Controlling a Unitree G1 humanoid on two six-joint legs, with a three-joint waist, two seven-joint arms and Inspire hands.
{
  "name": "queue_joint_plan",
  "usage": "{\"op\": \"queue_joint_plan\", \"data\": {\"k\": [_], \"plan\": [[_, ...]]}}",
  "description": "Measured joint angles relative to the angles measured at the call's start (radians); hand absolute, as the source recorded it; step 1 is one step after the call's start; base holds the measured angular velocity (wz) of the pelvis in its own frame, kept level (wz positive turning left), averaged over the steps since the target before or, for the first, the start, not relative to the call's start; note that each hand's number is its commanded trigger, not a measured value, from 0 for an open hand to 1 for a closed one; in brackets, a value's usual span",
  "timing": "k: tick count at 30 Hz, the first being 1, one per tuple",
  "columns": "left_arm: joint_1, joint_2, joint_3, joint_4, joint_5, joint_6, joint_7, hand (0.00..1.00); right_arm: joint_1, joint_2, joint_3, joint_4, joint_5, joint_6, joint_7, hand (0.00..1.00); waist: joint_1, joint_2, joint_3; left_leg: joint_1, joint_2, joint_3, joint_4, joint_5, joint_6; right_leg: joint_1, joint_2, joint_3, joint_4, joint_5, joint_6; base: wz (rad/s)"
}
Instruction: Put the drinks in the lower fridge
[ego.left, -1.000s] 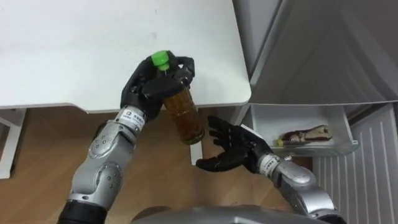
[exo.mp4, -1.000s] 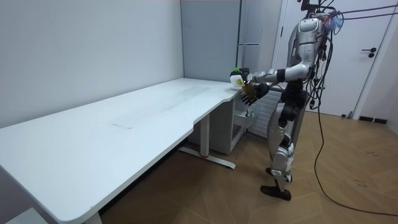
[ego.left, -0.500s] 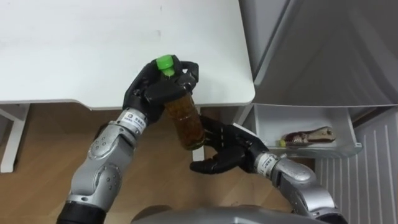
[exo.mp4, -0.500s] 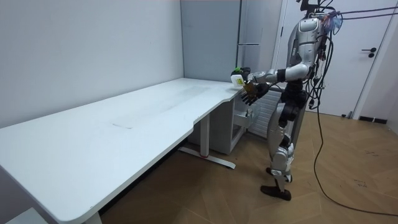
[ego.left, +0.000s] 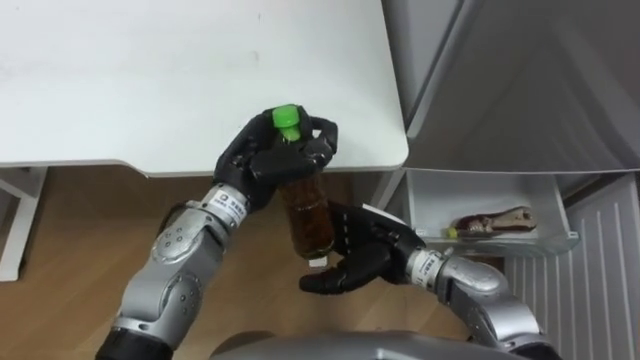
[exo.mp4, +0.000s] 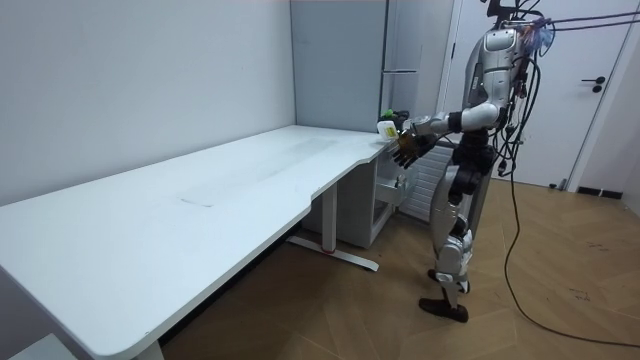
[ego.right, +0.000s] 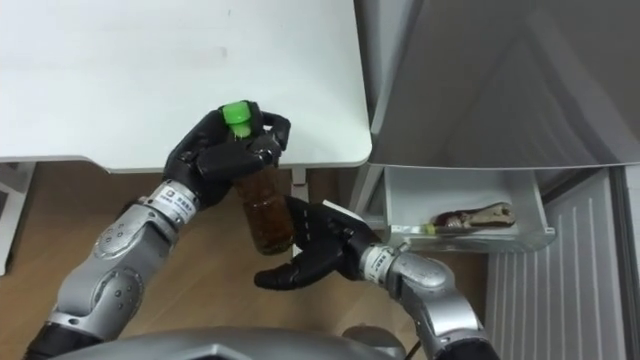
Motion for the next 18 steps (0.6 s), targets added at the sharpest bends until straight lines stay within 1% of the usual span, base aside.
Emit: {"op": "queue_joint_plan", "data": {"k": [4,6,10,13,18], "plan": [[0.002,0.01,-0.02,0.003,0.011,0.0,-0.015,1.0,0.002,-0.014,0.015,-0.032,0.0,0.0,0.006,0.0,-0.001,-0.001,0.0011,-0.003,0.0,0.0,-0.001,0.0,0.0,-0.001,0.004,0.004,0.0,0.0,0.0,0.0],[0.002,0.015,-0.031,0.002,0.062,-0.002,-0.032,1.0,0.002,-0.019,0.017,-0.052,0.0,0.001,0.013,0.0,-0.001,-0.002,0.0011,-0.004,0.0,0.0,-0.001,0.0,0.0,-0.002,0.004,0.004,0.0,0.0,0.0,0.0],[0.002,0.021,-0.046,0.003,0.103,-0.002,-0.059,1.0,0.003,-0.035,0.024,-0.063,0.001,0.001,0.017,0.0,0.001,-0.001,0.0014,-0.003,0.0,0.0,0.0,0.0,0.0,-0.003,0.004,0.002,0.0,0.0,0.0,0.0],[0.003,0.028,-0.058,0.004,0.107,-0.002,-0.065,1.0,0.003,-0.044,0.029,-0.063,0.001,0.001,0.024,0.0,0.001,-0.001,0.0014,-0.003,0.0,-0.001,0.001,0.0,0.0,-0.003,0.004,0.001,0.0,0.0,0.0,0.0],[0.003,0.029,-0.07,0.005,0.109,-0.002,-0.065,1.0,0.003,-0.045,0.03,-0.063,0.002,0.001,0.025,0.0,0.001,-0.001,0.0014,-0.003,0.0,-0.001,-0.002,0.0,0.0,-0.002,0.004,-0.004,0.0,0.0,0.0,0.0]]}}
